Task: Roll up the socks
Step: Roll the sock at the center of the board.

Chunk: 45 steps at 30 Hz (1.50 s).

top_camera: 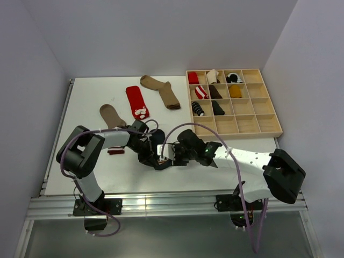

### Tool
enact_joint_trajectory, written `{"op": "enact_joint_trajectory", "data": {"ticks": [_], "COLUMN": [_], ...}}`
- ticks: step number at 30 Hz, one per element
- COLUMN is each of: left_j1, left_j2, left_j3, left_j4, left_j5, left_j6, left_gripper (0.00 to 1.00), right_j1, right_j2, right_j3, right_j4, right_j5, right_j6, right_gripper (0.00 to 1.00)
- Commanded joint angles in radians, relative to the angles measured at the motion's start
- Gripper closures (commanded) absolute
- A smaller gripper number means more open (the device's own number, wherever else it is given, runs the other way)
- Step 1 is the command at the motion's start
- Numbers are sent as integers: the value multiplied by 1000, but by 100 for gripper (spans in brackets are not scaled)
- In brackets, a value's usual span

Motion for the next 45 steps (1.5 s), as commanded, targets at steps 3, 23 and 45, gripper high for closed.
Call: {"op": "enact_joint_trajectory", "data": {"ticks": [3,23,45], "left_j1": [0,0,13], "left_j2": [29,36,-46], "left_j3": [42,50,33], "left_j4": [-51,-52,41], "left_j5": [9,23,46], "left_j6": [12,30,-71], "left_gripper": [96,96,81], "right_j1": [125,235,95], "right_j2": [3,154,226], "right_j3": [-46,-66,176], "right_j4": [135,251,-122], "right_j5": [79,177,-82], "right_j6": [-78,-144,-39], "right_gripper": [45,53,77]}}
